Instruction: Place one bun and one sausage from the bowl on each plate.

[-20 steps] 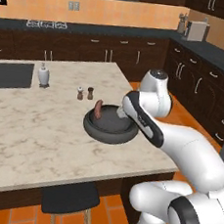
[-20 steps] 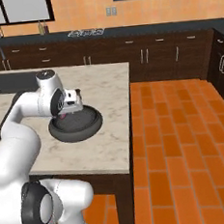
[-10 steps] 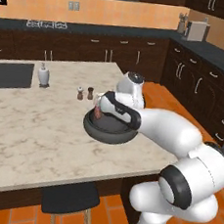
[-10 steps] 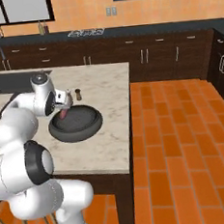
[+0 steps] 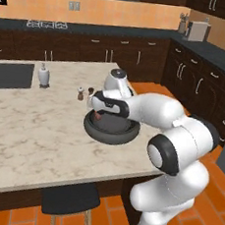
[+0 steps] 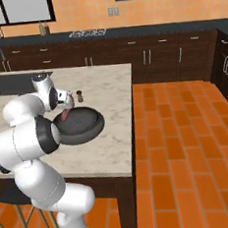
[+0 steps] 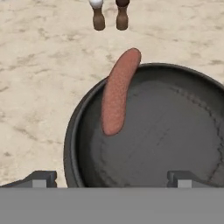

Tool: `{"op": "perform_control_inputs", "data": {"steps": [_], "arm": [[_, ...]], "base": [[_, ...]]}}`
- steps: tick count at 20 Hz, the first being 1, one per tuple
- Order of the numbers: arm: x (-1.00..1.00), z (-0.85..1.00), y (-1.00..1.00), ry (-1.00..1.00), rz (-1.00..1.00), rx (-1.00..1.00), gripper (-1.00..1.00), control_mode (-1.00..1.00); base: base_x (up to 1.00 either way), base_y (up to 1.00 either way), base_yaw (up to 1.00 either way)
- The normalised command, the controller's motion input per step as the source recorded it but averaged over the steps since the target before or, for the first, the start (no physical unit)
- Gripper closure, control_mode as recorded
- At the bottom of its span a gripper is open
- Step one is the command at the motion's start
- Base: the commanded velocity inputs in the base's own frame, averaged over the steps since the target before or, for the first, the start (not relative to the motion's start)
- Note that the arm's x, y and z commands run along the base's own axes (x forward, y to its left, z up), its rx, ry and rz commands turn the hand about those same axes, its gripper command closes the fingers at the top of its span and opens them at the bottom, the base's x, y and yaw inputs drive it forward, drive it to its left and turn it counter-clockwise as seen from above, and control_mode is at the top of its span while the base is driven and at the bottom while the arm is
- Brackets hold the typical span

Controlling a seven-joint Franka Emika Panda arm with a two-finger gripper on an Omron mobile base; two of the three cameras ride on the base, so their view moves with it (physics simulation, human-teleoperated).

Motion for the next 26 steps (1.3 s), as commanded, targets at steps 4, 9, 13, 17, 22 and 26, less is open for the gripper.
{"op": "perform_control_inputs", "data": {"steps": [4, 9, 13, 17, 22, 26], "arm": [[0.14, -0.49, 0.0, 0.01, 0.0, 0.0, -1.0, -1.0], [0.36, -0.43, 0.04, 0.05, 0.0, 0.0, -1.0, -1.0], [0.47, -0.35, 0.09, 0.09, 0.0, 0.0, -1.0, -1.0], [0.43, -0.06, 0.12, 0.05, 0.0, 0.0, -1.0, -1.0], [0.22, -0.35, 0.04, 0.02, 0.0, 0.0, -1.0, -1.0], [0.05, -0.36, 0.0, 0.0, 0.0, 0.0, -1.0, -1.0]], "base": [[0.0, 0.0, 0.0], [0.0, 0.0, 0.0], [0.0, 0.0, 0.0], [0.0, 0.0, 0.0], [0.0, 0.0, 0.0], [0.0, 0.0, 0.0]]}}
